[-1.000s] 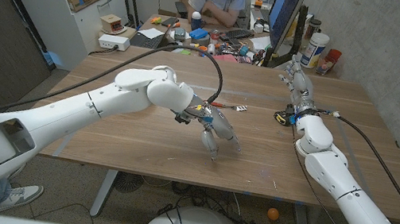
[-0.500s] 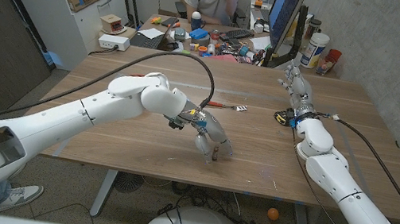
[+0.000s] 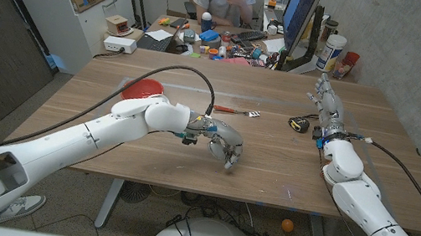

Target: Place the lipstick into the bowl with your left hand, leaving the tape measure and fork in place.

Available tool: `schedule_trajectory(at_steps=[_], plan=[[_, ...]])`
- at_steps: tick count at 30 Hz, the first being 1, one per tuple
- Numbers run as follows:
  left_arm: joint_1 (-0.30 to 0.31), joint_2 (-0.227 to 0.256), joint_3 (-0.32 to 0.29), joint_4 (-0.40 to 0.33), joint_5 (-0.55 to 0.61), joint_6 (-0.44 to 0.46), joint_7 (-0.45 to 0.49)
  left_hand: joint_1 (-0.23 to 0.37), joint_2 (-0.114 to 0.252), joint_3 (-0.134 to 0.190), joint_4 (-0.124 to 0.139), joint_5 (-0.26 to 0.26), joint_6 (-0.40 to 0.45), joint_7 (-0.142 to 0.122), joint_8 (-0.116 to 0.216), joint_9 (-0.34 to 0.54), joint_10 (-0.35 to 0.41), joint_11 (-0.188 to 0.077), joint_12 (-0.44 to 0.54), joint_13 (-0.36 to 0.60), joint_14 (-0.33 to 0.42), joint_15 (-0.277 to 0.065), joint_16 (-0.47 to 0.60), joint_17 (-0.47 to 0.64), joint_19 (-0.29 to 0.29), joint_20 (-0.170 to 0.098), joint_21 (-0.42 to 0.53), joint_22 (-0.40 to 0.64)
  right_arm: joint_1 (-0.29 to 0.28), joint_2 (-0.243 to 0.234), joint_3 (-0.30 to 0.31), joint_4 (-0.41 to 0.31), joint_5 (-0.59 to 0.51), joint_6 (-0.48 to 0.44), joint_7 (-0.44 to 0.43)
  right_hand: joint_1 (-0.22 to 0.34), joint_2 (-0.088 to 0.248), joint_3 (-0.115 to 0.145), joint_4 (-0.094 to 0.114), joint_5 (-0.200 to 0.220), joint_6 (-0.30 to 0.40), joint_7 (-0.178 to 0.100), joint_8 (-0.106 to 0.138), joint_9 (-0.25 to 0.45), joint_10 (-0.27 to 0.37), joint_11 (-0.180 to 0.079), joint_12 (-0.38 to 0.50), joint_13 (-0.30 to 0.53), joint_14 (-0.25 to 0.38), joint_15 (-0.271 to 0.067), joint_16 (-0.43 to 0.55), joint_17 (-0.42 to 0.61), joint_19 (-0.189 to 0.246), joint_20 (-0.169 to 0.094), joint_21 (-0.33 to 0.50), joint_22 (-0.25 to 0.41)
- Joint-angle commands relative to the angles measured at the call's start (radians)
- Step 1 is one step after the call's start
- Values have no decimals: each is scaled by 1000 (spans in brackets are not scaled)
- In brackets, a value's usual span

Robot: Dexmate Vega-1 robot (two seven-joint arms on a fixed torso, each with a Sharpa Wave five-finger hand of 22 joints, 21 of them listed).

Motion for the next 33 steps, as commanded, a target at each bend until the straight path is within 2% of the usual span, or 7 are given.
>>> schedule_trajectory(at_steps=[1,10,19,33], plan=[[33,-11,-3,18,-40,54,85,22,3,25,15,38,10,-6,8,-1,26,-20,11,45,242,-91,80,39,5,-8,15,0,-56,-22,36,-47,15,-24,-24,-9,1,-5,3,7,2,3,-3,4,2,4,-6,3,-5,12,9,1,7,9,-4,3],[11,1,1,-21,-56,134,48,9,-9,35,20,82,6,-33,10,-3,29,-39,17,105,239,-97,93,86,-23,5,20,-4,-48,-24,30,-57,17,-44,-15,-15,2,-8,5,6,0,4,-4,4,0,4,-8,3,-5,15,9,0,8,11,-9,3],[-8,26,5,-79,-43,186,16,1,-12,39,21,100,-6,-40,9,1,20,-45,13,132,231,-103,93,107,-37,8,25,-4,-34,-21,23,-56,17,-52,-8,-18,3,-9,6,5,1,5,-4,4,0,5,-9,3,-2,16,10,0,10,10,-12,4],[-25,55,-13,-164,-93,246,-37,-9,-16,44,21,121,-18,-52,7,-1,13,-58,6,169,226,-117,91,133,-61,14,30,-5,11,-7,1,-30,14,-53,10,-16,3,-10,3,5,4,4,-2,4,7,2,-9,3,5,11,12,-3,14,10,-18,4]])
